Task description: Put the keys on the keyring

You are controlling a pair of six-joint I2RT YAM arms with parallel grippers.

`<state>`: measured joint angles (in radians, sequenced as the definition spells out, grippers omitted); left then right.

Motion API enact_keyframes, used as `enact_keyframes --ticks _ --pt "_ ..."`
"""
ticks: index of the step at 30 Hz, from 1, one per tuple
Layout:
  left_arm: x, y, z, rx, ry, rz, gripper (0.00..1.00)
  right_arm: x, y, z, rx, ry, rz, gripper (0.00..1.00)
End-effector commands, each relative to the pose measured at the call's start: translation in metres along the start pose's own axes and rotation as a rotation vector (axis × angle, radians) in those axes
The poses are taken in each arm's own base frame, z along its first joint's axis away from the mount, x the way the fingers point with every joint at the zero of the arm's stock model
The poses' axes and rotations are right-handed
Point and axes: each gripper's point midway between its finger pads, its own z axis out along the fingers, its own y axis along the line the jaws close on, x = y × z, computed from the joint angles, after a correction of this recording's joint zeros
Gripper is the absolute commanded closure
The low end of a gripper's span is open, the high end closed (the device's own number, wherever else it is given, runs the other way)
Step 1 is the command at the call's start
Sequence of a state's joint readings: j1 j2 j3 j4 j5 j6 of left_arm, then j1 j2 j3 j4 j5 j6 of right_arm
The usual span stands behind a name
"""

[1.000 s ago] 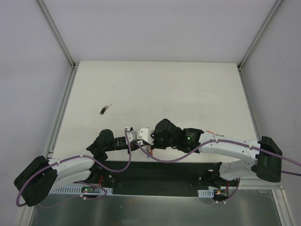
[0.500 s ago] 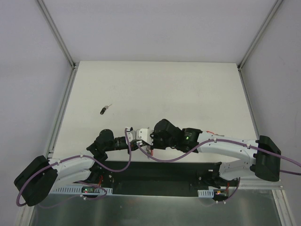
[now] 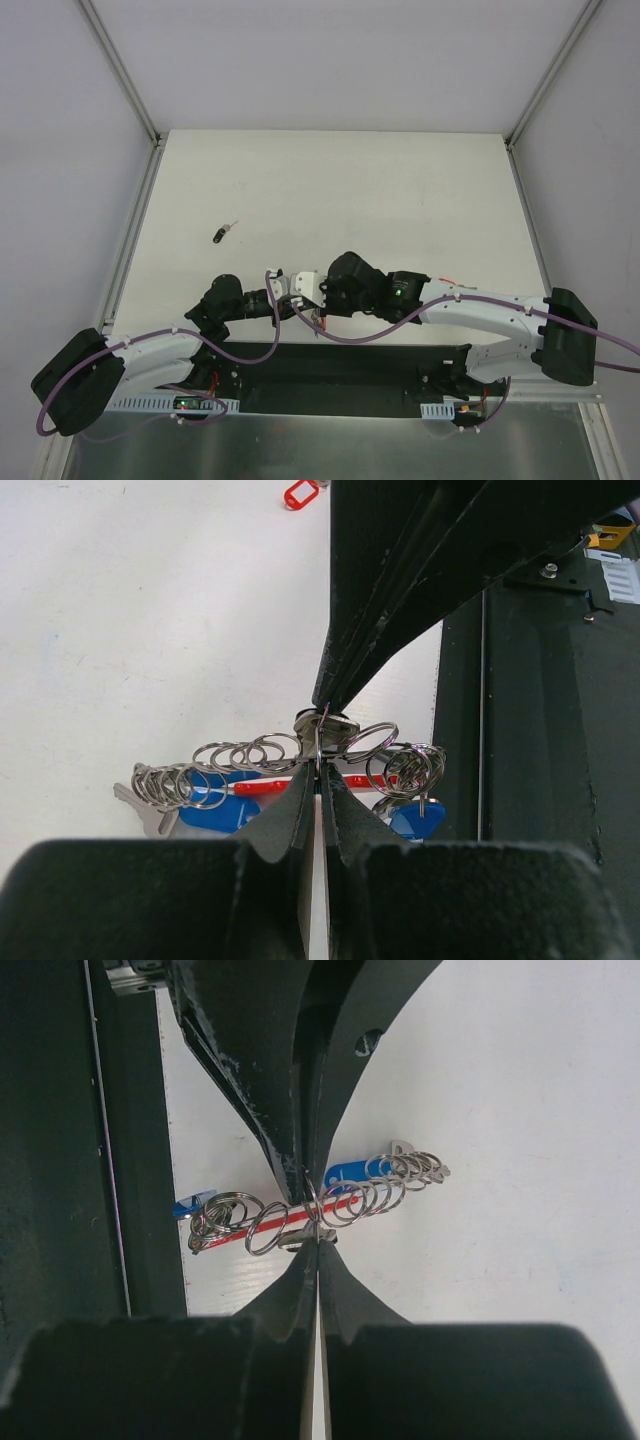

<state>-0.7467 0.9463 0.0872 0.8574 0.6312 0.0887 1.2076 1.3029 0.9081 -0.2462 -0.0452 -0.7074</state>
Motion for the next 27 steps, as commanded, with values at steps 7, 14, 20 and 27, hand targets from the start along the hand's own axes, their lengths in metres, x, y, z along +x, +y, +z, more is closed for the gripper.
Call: enact_keyframes --ticks 7,14,20,27 --pt "-0.026 -0.005 0.004 0.041 -0.090 0.052 1.00 -0.016 0.000 0.002 -0.016 -0.066 0.013 0.99" --pt "-0.026 -0.011 0.005 0.076 -0.092 0.060 1.00 -0.017 0.002 0.004 -0.036 -0.079 0.004 0.99" --pt "-0.027 -0.014 0.005 0.102 -0.091 0.066 1.00 -0.020 0.005 0.004 -0.062 -0.096 0.003 0.99" --pt "-0.027 -0.016 0.007 0.119 -0.088 0.065 1.00 -0.023 0.006 0.004 -0.075 -0.113 0.010 0.99"
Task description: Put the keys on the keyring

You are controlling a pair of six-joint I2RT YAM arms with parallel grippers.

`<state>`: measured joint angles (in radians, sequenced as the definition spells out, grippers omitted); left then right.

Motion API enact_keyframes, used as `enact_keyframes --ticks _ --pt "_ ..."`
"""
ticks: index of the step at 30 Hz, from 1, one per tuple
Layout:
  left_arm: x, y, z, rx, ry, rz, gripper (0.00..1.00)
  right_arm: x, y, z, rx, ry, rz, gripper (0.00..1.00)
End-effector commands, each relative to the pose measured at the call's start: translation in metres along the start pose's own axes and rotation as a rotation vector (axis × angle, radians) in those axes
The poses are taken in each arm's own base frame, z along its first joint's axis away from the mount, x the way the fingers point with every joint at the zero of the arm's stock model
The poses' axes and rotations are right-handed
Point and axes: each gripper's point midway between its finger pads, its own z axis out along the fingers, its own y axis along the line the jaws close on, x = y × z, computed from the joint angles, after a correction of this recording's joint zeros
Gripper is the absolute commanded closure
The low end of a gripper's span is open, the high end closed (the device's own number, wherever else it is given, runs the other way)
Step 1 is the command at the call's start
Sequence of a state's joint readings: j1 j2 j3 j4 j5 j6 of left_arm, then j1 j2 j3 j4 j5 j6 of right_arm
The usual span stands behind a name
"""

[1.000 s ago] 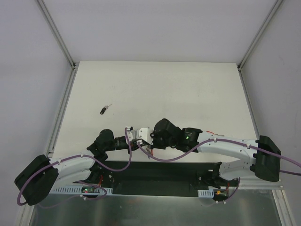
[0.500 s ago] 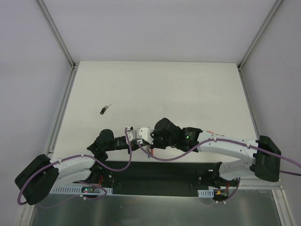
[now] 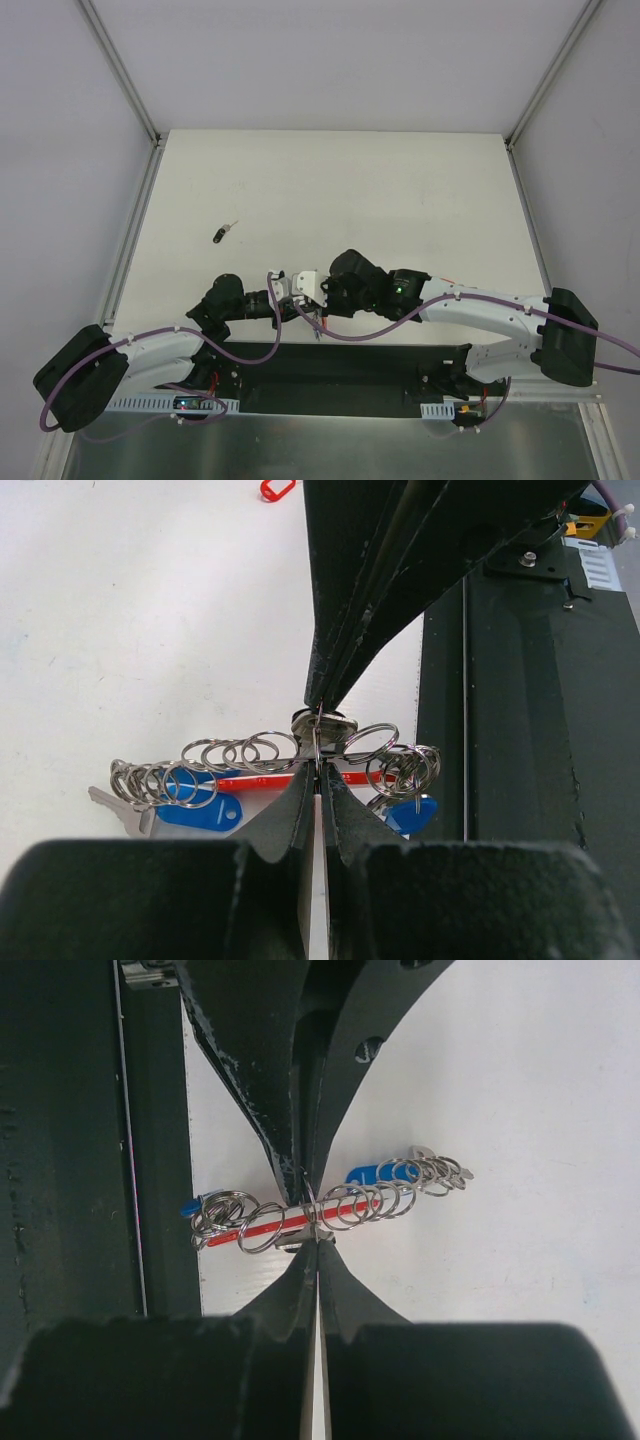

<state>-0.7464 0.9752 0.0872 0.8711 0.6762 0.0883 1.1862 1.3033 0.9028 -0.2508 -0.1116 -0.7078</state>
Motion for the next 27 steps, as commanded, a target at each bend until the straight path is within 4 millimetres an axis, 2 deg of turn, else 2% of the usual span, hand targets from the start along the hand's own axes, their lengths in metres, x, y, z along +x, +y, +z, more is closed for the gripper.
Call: enact_keyframes --ticks 1,27 --pt "-0.031 -0.009 0.006 0.074 -0.097 0.078 1.00 -0.025 0.001 0.003 -0.029 -0.101 -0.006 0.99" --pt "-0.033 -0.014 0.008 0.104 -0.098 0.081 1.00 -0.036 0.002 0.011 -0.068 -0.154 0.007 0.99"
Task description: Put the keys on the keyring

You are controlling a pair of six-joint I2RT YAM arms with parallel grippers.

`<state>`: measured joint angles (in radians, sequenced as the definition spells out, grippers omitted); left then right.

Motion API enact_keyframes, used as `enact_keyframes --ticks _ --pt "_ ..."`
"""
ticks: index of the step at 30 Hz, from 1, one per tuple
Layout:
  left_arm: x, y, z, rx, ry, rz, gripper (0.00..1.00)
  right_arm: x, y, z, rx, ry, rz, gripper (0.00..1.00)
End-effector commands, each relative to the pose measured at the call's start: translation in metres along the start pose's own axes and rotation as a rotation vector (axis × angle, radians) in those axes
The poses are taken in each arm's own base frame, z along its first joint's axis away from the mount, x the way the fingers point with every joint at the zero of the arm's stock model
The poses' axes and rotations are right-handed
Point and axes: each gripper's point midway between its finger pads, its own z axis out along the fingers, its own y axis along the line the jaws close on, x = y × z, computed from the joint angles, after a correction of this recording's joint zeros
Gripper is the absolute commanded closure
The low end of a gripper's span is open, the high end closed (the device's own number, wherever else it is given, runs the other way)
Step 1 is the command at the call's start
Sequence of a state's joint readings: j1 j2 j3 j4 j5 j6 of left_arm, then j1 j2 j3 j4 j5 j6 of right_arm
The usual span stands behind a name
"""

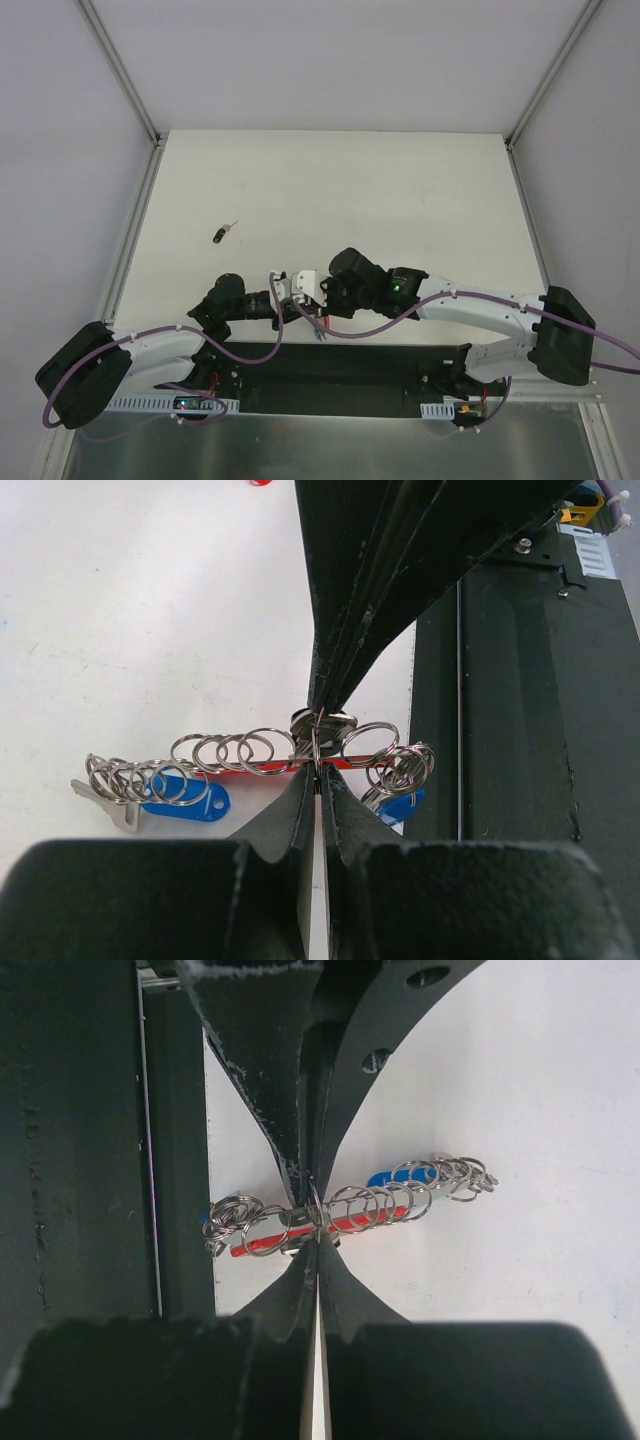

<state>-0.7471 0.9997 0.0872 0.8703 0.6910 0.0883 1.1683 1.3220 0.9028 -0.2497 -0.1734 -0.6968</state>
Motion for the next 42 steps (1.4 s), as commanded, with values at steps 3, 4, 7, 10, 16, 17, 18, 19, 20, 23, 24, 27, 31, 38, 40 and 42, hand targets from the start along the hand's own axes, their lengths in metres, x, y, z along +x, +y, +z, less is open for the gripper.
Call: enact_keyframes --ticks 3,4,7,10,16,17,18,19,20,23,24,27,31,38,40,42 --pt "-0.039 -0.013 0.007 0.091 -0.115 0.101 1.00 -0.038 -0.003 0.007 -0.022 -0.151 -0.022 0.99" --pt "-0.039 -0.013 0.007 0.092 -0.115 0.099 1.00 -0.039 -0.003 0.006 -0.021 -0.154 -0.021 0.99" --pt "-0.040 -0.013 0.008 0.094 -0.116 0.102 1.00 -0.040 -0.003 0.006 -0.025 -0.160 -0.020 0.99" --pt "-0.039 -0.014 0.008 0.100 -0.114 0.102 1.00 -0.043 -0.003 0.007 -0.028 -0.170 -0.016 0.99" --pt "-0.039 -0.013 0.009 0.089 -0.114 0.097 1.00 -0.045 -0.002 0.007 -0.031 -0.179 -0.016 0.99" --pt "-0.038 -0.012 0.009 0.082 -0.111 0.094 1.00 -0.046 -0.002 0.006 -0.033 -0.182 -0.015 0.99" --pt "-0.038 -0.011 0.009 0.077 -0.110 0.095 1.00 -0.046 -0.002 0.006 -0.032 -0.184 -0.015 0.99" --pt "-0.036 -0.010 0.009 0.071 -0.102 0.087 1.00 -0.050 -0.002 0.004 -0.034 -0.194 -0.016 0.99" --pt "-0.034 -0.009 0.009 0.069 -0.096 0.082 1.00 -0.050 -0.002 0.003 -0.036 -0.193 -0.011 0.99" --pt "-0.033 -0.006 0.009 0.051 -0.092 0.075 1.00 -0.053 -0.003 0.000 -0.030 -0.198 -0.002 0.97" --pt "-0.034 -0.005 0.009 0.041 -0.094 0.077 1.00 -0.053 -0.004 0.000 -0.026 -0.195 0.002 0.95" --pt "-0.033 -0.001 0.007 0.007 -0.100 0.080 1.00 -0.048 -0.008 -0.007 -0.022 -0.198 0.036 0.82" --pt "-0.035 0.002 0.003 -0.021 -0.114 0.090 1.00 -0.044 -0.012 -0.020 -0.012 -0.217 0.078 0.68" --pt "-0.036 0.002 0.002 -0.029 -0.122 0.089 1.00 -0.020 -0.014 -0.024 -0.013 -0.201 0.135 0.67" --pt "-0.036 0.002 0.002 -0.030 -0.119 0.088 1.00 -0.019 -0.011 -0.025 -0.027 -0.208 0.138 0.67" --pt "-0.036 0.003 0.002 -0.035 -0.118 0.086 1.00 -0.017 -0.010 -0.025 -0.025 -0.206 0.135 0.68"
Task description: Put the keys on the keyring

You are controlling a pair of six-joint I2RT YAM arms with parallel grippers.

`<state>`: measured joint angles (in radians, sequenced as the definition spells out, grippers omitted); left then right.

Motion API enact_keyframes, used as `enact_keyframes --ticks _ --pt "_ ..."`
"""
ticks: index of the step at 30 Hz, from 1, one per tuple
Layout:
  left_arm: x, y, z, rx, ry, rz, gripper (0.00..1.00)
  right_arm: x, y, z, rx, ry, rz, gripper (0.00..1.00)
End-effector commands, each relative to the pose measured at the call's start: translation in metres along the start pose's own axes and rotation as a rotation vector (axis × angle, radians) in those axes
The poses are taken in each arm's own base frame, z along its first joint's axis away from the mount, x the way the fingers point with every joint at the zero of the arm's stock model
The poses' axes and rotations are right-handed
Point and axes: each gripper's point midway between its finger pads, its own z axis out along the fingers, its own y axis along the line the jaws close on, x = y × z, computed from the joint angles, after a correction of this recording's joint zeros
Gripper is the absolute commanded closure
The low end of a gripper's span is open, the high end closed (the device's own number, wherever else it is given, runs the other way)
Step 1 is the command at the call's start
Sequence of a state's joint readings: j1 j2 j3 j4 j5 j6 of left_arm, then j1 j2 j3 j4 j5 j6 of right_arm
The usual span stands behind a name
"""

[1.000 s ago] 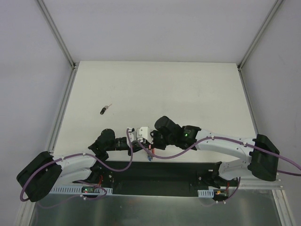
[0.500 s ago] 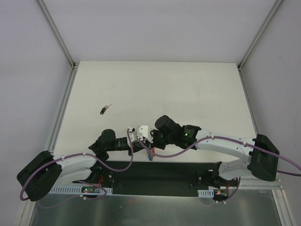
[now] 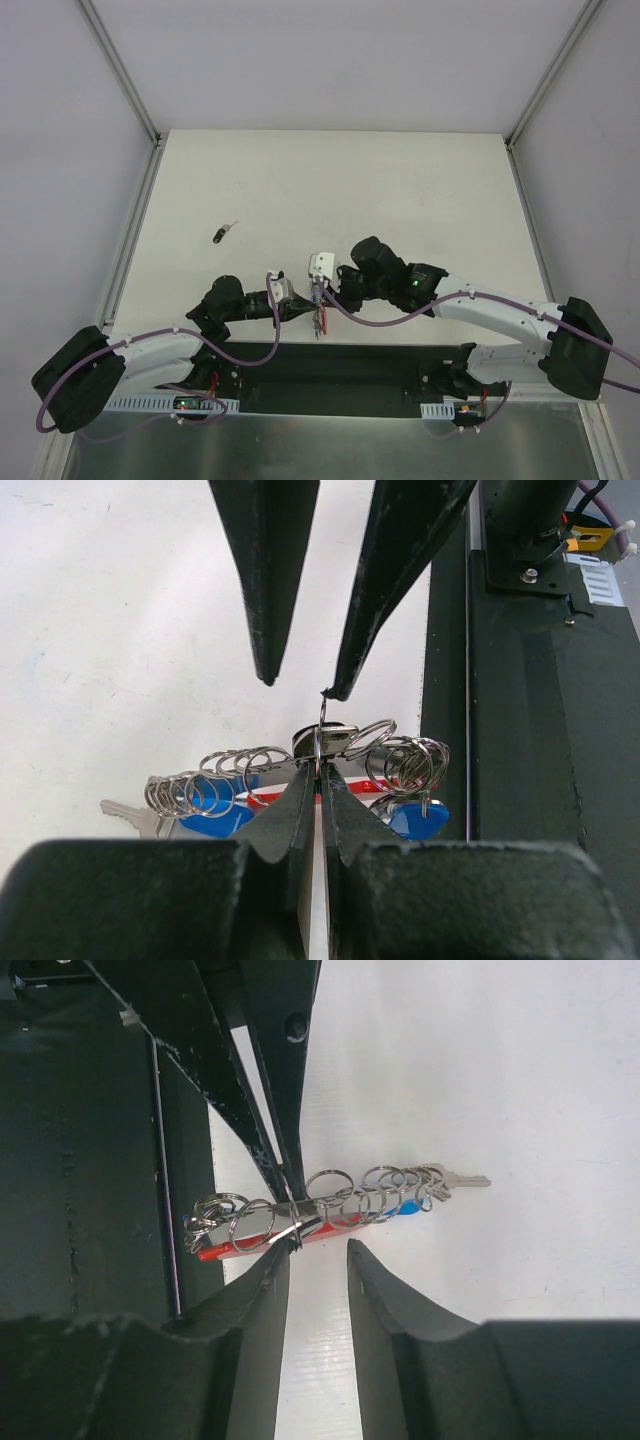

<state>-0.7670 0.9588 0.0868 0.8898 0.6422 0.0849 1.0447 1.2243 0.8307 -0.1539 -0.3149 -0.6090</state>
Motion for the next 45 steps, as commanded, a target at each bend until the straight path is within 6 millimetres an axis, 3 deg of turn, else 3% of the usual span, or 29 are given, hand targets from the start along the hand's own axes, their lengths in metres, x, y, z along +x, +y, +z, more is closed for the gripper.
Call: enact_keyframes --ticks 1,22,31,36,38,45 --pt "-0.021 0.001 0.002 -0.003 -0.073 0.047 1.00 -0.006 0.007 -0.004 -0.030 -0.047 0.000 0.68" --pt "-0.021 -0.001 0.006 0.017 -0.069 0.034 1.00 -0.007 0.008 0.008 -0.064 -0.064 -0.005 0.81" --pt "-0.022 -0.001 0.005 0.016 -0.072 0.033 1.00 -0.002 0.009 0.009 -0.069 -0.044 -0.002 0.81" --pt "-0.023 -0.001 0.006 0.016 -0.073 0.034 1.00 0.001 0.010 0.010 -0.075 -0.036 -0.003 0.91" --pt "-0.022 -0.001 0.006 0.017 -0.071 0.030 1.00 0.001 0.010 0.010 -0.078 -0.036 -0.003 0.99" --pt "-0.014 -0.001 0.009 0.031 -0.036 0.010 1.00 -0.010 0.010 0.004 -0.083 -0.062 -0.020 0.99"
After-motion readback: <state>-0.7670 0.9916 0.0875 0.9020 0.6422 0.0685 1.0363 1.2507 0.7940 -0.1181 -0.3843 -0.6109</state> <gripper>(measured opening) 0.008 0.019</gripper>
